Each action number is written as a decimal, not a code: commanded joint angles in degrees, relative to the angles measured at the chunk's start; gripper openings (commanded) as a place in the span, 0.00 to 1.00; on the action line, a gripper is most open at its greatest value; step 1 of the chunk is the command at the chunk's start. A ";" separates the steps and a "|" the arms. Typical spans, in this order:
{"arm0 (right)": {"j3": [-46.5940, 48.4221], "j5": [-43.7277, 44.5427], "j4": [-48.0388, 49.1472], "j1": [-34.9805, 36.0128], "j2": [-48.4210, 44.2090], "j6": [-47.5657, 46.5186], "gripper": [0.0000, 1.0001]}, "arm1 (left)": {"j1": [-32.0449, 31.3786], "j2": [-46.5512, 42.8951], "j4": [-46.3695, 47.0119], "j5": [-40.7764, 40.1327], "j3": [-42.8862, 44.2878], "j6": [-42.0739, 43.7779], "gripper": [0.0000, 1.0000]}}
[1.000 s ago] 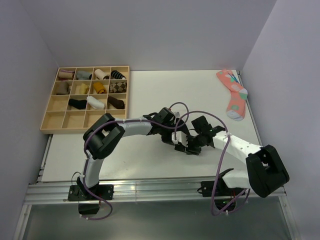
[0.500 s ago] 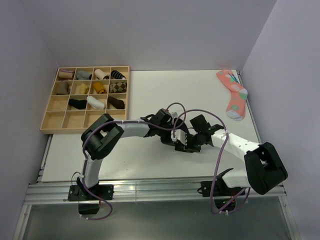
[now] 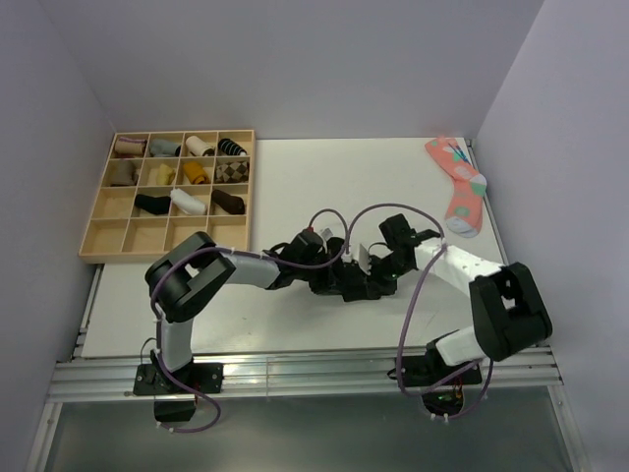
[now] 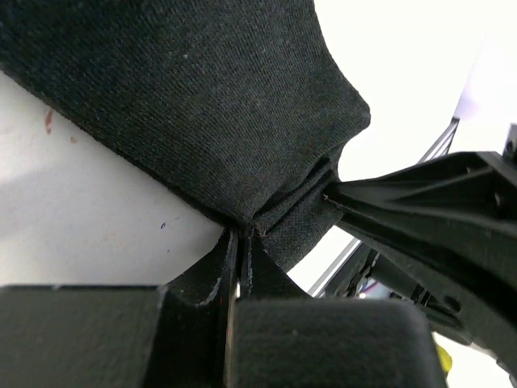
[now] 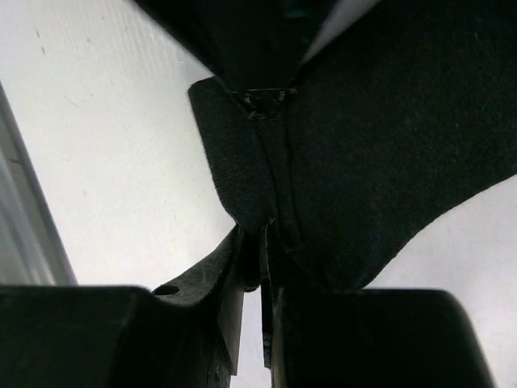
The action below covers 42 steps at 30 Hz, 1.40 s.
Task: Roll the socks
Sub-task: Roll the sock at the center of the board.
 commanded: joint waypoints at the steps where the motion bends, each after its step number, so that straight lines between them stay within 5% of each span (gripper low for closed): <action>1: 5.27 -2.28 -9.11 -3.18 6.32 -1.22 0.14 | -0.96 -1.95 0.15 -5.28 -3.08 -1.54 0.00; 14: 24.95 -6.25 -26.34 -8.65 26.37 2.28 0.13 | -5.09 -3.36 9.20 -12.84 -7.83 -0.49 0.00; 28: 36.21 -0.72 -31.62 -8.65 39.73 13.01 0.12 | -10.27 -6.70 19.83 -28.65 -15.56 7.77 0.01; 42: 37.71 0.87 -34.44 -8.65 44.05 12.57 0.11 | -15.11 -11.09 36.71 -41.14 -24.36 19.28 0.39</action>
